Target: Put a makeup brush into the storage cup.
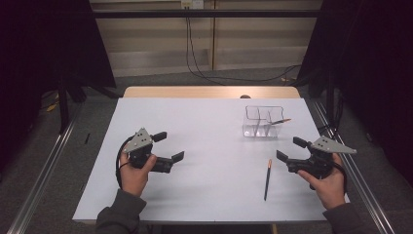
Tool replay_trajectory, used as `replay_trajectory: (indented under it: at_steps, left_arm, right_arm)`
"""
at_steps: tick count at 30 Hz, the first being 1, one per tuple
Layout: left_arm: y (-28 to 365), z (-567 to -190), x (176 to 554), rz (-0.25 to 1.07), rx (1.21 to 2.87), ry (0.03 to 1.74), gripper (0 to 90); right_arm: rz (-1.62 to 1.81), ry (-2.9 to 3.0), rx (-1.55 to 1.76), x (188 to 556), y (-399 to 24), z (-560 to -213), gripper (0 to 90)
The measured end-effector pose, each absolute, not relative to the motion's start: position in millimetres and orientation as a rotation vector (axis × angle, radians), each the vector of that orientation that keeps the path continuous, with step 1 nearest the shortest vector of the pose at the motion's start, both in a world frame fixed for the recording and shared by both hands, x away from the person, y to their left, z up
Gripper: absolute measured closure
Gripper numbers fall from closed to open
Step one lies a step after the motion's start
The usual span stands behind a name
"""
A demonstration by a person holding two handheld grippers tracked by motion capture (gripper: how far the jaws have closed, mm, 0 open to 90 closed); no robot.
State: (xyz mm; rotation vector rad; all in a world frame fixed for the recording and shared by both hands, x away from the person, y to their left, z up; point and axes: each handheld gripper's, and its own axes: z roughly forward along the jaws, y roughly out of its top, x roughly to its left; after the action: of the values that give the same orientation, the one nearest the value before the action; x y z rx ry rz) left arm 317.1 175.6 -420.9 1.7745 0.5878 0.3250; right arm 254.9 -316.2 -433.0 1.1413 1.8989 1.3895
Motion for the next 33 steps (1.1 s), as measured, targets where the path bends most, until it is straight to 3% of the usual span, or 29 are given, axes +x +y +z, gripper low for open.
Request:
replay_trajectory:
  at_steps: [33]
  left_arm:
    - [178, -420, 316, 0.348, 1.769, 0.616, 3.4]
  right_arm:
    - [1.367, 1.99, 1.183, 253, -306, -437, 15.4]
